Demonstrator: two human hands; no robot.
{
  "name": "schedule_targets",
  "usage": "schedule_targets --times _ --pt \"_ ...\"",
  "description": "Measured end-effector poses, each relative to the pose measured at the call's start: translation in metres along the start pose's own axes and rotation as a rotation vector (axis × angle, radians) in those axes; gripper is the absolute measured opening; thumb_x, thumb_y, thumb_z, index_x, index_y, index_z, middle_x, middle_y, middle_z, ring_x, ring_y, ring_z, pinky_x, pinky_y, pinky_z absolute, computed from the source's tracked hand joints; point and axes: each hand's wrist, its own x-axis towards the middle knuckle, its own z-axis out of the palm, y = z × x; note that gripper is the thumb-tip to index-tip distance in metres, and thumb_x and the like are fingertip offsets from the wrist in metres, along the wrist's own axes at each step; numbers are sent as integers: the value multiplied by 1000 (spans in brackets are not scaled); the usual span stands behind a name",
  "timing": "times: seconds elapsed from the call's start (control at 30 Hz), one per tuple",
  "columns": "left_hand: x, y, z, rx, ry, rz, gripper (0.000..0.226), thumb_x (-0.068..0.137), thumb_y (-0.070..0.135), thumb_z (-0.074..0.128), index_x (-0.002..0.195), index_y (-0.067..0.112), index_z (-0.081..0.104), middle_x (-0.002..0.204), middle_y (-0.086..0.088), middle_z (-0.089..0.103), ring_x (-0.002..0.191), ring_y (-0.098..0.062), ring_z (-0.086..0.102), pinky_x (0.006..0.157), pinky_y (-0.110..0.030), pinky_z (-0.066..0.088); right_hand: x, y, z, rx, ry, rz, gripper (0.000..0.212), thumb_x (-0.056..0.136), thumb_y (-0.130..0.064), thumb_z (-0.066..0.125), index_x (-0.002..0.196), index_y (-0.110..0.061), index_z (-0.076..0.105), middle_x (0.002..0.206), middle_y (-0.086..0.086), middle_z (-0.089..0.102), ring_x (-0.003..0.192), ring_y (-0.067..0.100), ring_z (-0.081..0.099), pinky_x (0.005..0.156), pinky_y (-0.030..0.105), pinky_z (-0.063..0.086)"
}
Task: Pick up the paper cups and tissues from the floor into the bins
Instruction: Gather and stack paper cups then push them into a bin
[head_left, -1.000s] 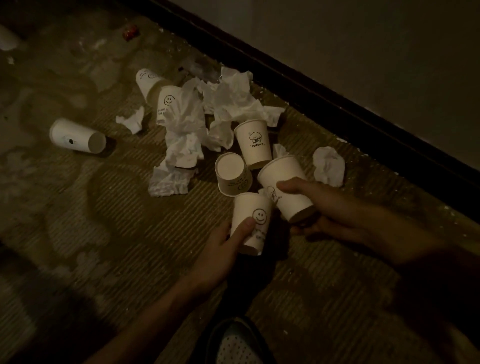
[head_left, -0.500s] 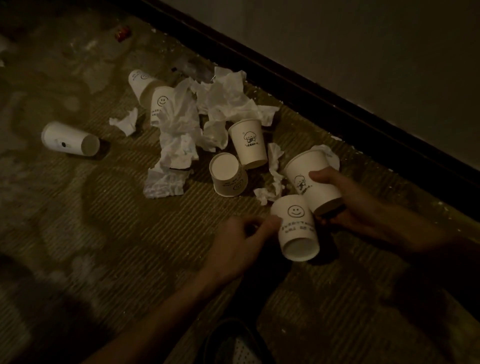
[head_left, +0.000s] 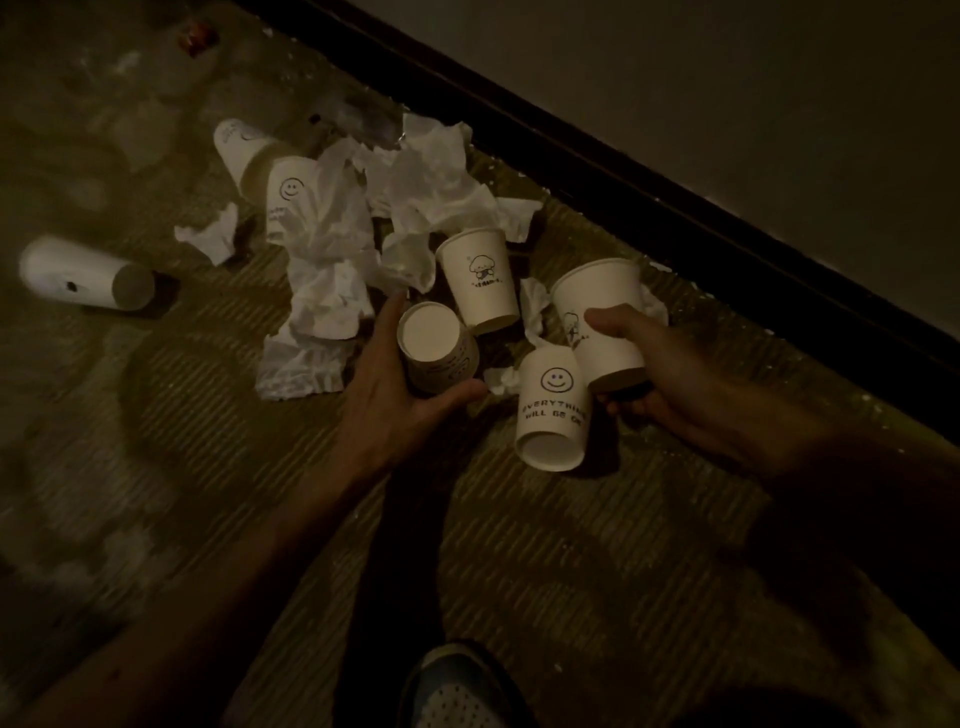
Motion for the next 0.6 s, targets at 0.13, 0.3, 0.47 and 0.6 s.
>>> schedule_targets --times 0.13,0.3,0.47,0.6 --pt "11 -2 7 -166 34 -32 77 68 65 72 134 44 39 117 45 52 112 22 49 87 -6 45 2 8 -7 -23 -9 11 66 51 -68 69 98 -22 67 75 4 74 64 22 63 60 35 44" --pt "0 22 8 -503 106 -188 40 75 65 68 101 34 66 94 19 74 91 -1 70 67 -14 54 -1 21 -13 -3 -37 31 71 52 -68 68 106 -21 68 82 7 75 71 22 68 69 39 49" --pt "-20 52 -1 -1034 -427 -596 43 73 64 60 83 28 82 93 -4 78 86 -18 75 67 -35 60 -11 15 -11 -5 -102 30 58 59 -60 68 100 -20 69 82 7 73 72 25 64 72 41 45" --pt "-27 70 7 -1267 -624 -712 59 79 68 49 96 21 81 106 -13 75 97 -31 72 77 -56 57 -21 1 -8 137 -147 -11 44 69 -44 68 106 -21 66 87 1 74 75 18 67 64 34 49"
